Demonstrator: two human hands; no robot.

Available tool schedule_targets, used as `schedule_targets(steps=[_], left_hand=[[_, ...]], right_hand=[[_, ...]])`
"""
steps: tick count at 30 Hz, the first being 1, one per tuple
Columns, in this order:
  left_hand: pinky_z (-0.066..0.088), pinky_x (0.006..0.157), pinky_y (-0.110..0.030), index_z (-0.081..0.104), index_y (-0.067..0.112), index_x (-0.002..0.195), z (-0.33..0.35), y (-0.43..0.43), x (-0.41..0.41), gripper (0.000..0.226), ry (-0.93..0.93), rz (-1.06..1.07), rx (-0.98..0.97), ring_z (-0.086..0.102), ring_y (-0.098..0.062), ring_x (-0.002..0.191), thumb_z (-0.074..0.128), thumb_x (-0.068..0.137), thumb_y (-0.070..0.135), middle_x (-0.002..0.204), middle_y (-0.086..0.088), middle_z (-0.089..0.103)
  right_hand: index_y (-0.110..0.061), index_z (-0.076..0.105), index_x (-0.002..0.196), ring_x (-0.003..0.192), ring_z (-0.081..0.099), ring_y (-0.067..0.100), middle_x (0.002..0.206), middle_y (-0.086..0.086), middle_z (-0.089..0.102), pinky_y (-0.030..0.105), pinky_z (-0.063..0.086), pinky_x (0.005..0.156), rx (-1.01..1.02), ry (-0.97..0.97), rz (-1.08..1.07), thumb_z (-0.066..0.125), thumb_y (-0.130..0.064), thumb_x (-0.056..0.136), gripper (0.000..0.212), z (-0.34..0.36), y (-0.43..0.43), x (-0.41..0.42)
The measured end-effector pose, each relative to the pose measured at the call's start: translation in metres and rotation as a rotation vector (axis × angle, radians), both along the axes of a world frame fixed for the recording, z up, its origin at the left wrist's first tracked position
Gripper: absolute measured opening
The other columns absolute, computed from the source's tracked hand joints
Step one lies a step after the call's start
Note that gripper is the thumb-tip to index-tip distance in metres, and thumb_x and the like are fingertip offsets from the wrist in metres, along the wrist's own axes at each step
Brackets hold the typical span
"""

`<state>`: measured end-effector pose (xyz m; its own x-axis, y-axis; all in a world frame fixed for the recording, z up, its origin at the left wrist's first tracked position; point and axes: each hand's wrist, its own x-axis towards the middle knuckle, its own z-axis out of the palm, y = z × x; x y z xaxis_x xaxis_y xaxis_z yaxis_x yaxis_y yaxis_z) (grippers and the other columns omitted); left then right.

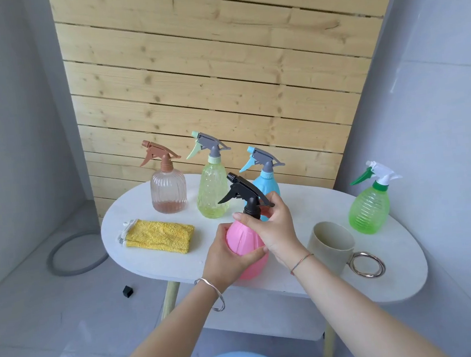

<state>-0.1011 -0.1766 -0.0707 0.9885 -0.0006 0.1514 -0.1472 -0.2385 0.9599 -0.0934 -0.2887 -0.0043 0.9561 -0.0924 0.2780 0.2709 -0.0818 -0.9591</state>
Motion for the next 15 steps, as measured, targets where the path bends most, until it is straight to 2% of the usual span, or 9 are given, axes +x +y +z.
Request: schedule_targets(steps=[2,4,6,8,10,12,15], left_hand=[[0.043,0.068,-0.005,0.047,0.026,0.112,0.001,0.0,0.0,0.081,0.008,0.005,-0.004,0.058,0.007,0.094,0.084,0.049,0.06,0.102,0.015,0.061],[0.045,0.067,-0.008,0.047,0.028,0.111,0.002,0.0,0.0,0.086,0.017,0.014,-0.004,0.058,0.006,0.093,0.076,0.042,0.07,0.102,0.016,0.061],[0.045,0.066,-0.008,0.047,0.027,0.111,0.0,0.0,0.0,0.082,0.02,0.01,0.0,0.058,0.005,0.092,0.082,0.047,0.065,0.101,0.015,0.061],[0.044,0.065,-0.006,0.047,0.026,0.111,-0.002,-0.001,0.0,0.072,0.013,0.009,0.006,0.058,0.004,0.092,0.089,0.057,0.051,0.102,0.013,0.061],[0.044,0.065,-0.006,0.047,0.025,0.111,-0.003,0.0,0.002,0.069,0.009,0.012,0.008,0.059,0.003,0.092,0.089,0.06,0.046,0.102,0.013,0.061],[0.044,0.064,-0.007,0.047,0.026,0.11,-0.001,0.0,0.001,0.071,0.018,0.005,0.003,0.059,0.003,0.091,0.088,0.058,0.051,0.101,0.013,0.061],[0.047,0.068,-0.013,0.047,0.028,0.109,0.001,0.0,0.001,0.082,0.03,0.001,-0.011,0.06,0.001,0.092,0.079,0.044,0.069,0.101,0.014,0.061]], right_hand=[[-0.015,0.059,0.104,0.095,0.06,0.002,0.099,-0.007,0.065,0.01,0.045,0.079,-0.079,0.012,0.032,0.083,-0.015,0.07,0.043,0.002,-0.004,0.002],[-0.024,0.063,0.104,0.101,0.06,-0.003,0.104,-0.012,0.068,0.009,0.042,0.084,-0.101,0.034,0.103,0.079,-0.018,0.076,0.033,0.003,-0.01,0.001],[-0.026,0.066,0.103,0.105,0.061,-0.002,0.106,-0.012,0.07,0.017,0.044,0.093,-0.067,0.054,0.161,0.073,-0.015,0.082,0.025,0.001,-0.017,-0.002],[-0.027,0.068,0.101,0.105,0.063,0.002,0.104,-0.01,0.072,0.024,0.046,0.096,-0.075,0.046,0.157,0.072,-0.014,0.083,0.022,-0.001,-0.021,-0.002],[-0.025,0.068,0.101,0.105,0.064,0.005,0.103,-0.008,0.072,0.026,0.046,0.097,-0.12,0.026,0.167,0.072,-0.014,0.083,0.022,0.001,-0.023,-0.001],[-0.022,0.066,0.105,0.108,0.063,0.007,0.108,-0.006,0.071,0.026,0.045,0.1,-0.145,0.033,0.226,0.069,-0.012,0.086,0.022,0.003,-0.024,0.002],[-0.015,0.063,0.113,0.114,0.061,0.011,0.116,0.002,0.068,0.027,0.043,0.104,-0.15,0.055,0.318,0.062,-0.008,0.09,0.024,0.007,-0.028,0.006]])
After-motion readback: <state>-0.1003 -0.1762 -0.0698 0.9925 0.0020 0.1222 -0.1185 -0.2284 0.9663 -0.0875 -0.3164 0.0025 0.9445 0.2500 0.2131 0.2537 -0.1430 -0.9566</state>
